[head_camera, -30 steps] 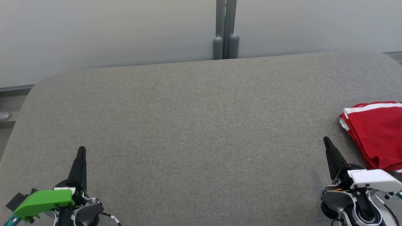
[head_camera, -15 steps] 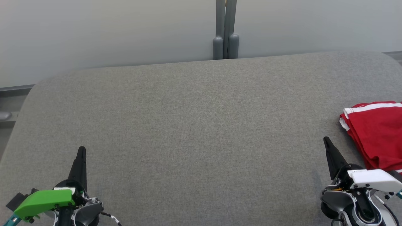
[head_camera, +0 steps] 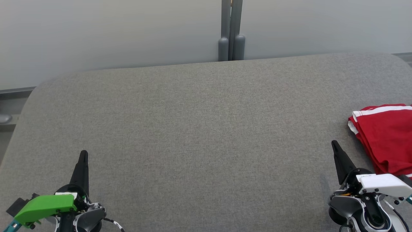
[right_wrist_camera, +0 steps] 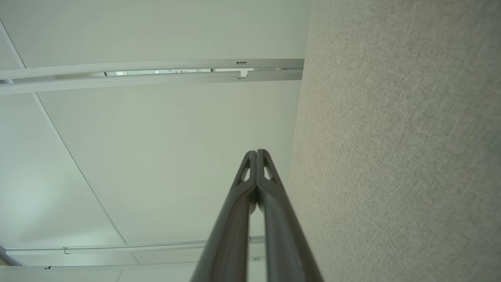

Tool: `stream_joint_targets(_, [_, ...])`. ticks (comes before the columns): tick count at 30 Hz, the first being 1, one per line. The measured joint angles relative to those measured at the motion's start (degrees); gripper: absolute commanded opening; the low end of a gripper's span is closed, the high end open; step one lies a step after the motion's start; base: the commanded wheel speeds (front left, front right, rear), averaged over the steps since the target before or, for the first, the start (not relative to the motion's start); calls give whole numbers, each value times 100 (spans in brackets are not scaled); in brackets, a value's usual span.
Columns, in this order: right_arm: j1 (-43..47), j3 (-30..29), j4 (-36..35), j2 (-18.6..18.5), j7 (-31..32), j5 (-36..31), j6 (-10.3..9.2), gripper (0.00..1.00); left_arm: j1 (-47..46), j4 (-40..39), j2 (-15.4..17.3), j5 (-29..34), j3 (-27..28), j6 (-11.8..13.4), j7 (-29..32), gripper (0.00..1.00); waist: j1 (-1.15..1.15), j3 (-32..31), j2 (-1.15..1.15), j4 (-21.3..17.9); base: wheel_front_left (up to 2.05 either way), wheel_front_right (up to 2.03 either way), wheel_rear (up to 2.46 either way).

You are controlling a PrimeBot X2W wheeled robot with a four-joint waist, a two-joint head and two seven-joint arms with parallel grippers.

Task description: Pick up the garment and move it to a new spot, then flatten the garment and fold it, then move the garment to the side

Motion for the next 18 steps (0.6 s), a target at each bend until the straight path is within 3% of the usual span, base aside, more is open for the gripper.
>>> stream_joint_targets(18, [0,0,0,0,0,0,0,0,0,0,-1,0,0,0,0,0,0,0,0,0,0,0,0])
